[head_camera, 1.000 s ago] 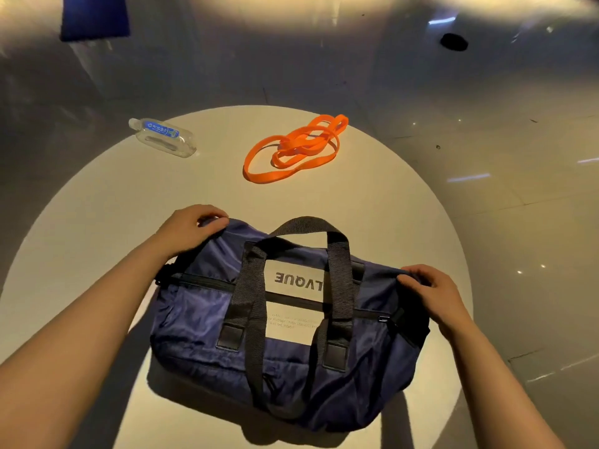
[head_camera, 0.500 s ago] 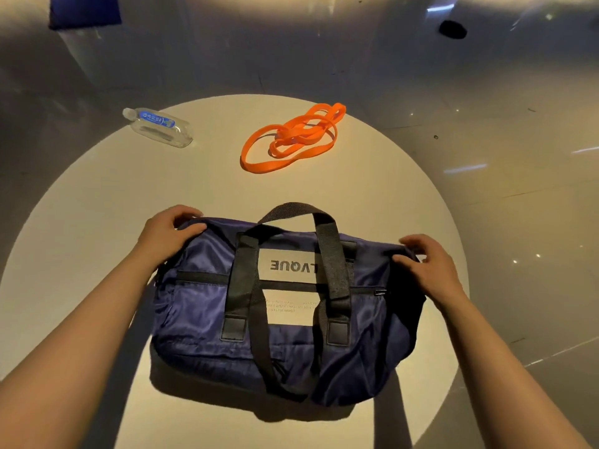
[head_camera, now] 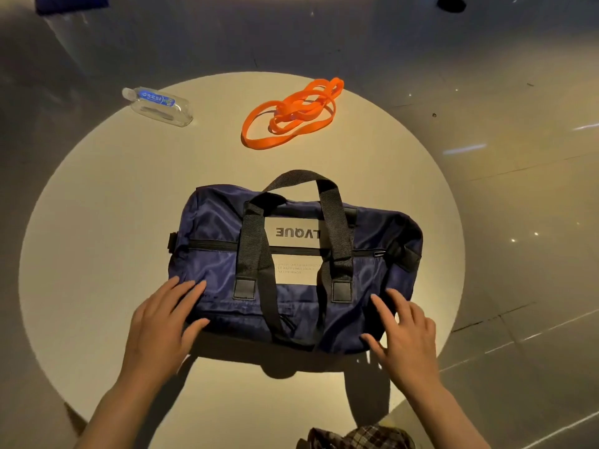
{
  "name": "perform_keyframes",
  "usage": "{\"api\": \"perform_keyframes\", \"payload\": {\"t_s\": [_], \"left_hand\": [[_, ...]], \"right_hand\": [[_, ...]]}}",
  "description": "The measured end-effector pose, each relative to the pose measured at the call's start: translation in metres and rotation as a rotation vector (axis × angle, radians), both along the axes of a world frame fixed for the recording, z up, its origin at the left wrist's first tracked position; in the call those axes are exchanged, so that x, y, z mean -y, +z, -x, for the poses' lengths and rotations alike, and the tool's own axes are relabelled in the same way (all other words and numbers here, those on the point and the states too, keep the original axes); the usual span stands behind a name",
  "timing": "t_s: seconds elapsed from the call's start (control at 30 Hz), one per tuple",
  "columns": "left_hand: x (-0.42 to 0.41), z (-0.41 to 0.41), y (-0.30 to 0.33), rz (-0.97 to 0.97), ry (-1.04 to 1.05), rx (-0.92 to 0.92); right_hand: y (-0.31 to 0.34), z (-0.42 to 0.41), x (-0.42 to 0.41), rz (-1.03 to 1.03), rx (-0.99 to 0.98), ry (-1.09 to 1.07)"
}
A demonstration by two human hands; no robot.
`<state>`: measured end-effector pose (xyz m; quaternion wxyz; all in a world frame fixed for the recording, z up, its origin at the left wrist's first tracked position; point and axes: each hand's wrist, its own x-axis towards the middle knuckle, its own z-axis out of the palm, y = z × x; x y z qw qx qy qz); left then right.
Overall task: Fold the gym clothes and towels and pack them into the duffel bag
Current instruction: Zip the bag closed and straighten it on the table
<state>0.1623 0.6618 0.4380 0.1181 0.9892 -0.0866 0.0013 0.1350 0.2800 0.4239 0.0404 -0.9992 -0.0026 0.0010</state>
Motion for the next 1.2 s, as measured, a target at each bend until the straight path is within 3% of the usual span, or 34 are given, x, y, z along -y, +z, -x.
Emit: {"api": "perform_keyframes", "payload": {"t_s": [0.2,0.33,0.6,0.77,0.83,1.03,1.2], "left_hand": [[-0.007,-0.021,0.006,-0.122,-0.122,0.106],[0.000,-0.019,0.012,-0.164,-0.109,0.090],[-0.001,-0.019,0.026,-0.190,-0.104,0.114],[-0.018,-0.042,0.055,-0.088,-0.004,0.418],[-0.021,-0.059,0.068,-0.058,0.038,0.504],[-0.031,-0.083,0.051,-0.283,-0.127,0.284],[-0.033,-0.071,0.041,-0.231,-0.040,0.147]], "right_hand": [[0.014,-0.017,0.015,0.222,0.040,0.214],[0.012,-0.020,0.014,0.288,0.042,0.177],[0.020,-0.019,-0.005,0.192,0.158,0.110],[0.063,-0.001,0.003,0.009,0.480,0.136],[0.070,0.007,-0.004,0.018,0.525,0.192],[0.038,0.035,-0.038,0.090,0.302,0.389],[0.044,0.044,-0.049,0.029,0.198,0.321]]}}
